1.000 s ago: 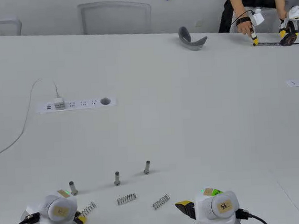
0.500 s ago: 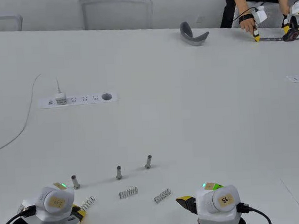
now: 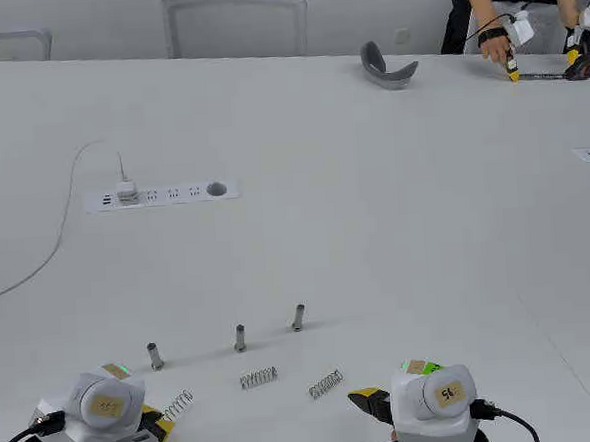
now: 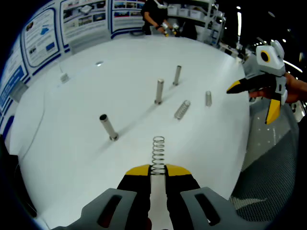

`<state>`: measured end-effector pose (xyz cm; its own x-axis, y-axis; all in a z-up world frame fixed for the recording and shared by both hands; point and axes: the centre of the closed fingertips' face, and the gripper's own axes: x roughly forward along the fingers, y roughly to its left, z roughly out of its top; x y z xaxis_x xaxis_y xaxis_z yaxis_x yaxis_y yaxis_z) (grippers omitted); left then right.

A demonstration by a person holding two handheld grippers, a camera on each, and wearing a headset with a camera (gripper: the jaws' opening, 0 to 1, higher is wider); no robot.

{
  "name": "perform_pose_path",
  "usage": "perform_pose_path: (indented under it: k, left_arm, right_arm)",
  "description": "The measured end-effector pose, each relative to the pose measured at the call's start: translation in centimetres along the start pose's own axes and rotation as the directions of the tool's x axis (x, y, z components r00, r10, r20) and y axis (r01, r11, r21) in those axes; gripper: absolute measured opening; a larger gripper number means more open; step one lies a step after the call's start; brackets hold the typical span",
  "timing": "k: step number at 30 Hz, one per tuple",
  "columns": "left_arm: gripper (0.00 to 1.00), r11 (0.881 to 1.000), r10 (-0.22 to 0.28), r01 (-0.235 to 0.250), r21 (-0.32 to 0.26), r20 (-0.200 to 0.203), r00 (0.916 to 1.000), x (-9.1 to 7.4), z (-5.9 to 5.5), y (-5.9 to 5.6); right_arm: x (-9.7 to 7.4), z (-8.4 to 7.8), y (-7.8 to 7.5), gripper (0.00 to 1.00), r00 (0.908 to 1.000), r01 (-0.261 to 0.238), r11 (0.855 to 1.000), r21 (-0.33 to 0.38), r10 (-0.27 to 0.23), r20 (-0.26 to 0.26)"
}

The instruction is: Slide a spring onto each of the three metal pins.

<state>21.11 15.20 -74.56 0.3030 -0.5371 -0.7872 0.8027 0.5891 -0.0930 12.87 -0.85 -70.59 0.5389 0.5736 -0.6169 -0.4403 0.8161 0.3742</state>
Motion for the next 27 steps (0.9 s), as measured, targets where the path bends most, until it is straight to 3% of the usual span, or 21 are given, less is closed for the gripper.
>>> perform_pose_path:
  k: [11,19,24,27]
  left_arm:
    - [0.10,0.999,-0.029,0.028,0.021,0.013,0.9995,-1.0,0.3,-1.6]
    - [0.10,0.997,-0.057,0.055,0.054,0.033,0.9979,-1.3,1.6,-3.0]
    - [0.10,0.996,-0.067,0.064,0.065,0.040,0.9969,-1.3,2.2,-3.4]
    - [0.10,0.993,-0.083,0.078,0.092,0.046,0.9955,-1.4,2.8,-4.2]
  right_arm:
    - [0.2,-0.1,0.5,0.87,0.9999,-0.017,1.000,0.009,0.017,-0.001]
    - [0.4,-0.1,0.8,0.86,0.9995,-0.033,0.999,0.010,0.033,-0.003]
    - [0.4,-0.2,1.0,0.85,0.9992,-0.039,0.999,0.010,0.039,-0.004]
    - [0.4,-0.2,1.0,0.84,0.9991,-0.041,0.999,0.015,0.041,-0.001]
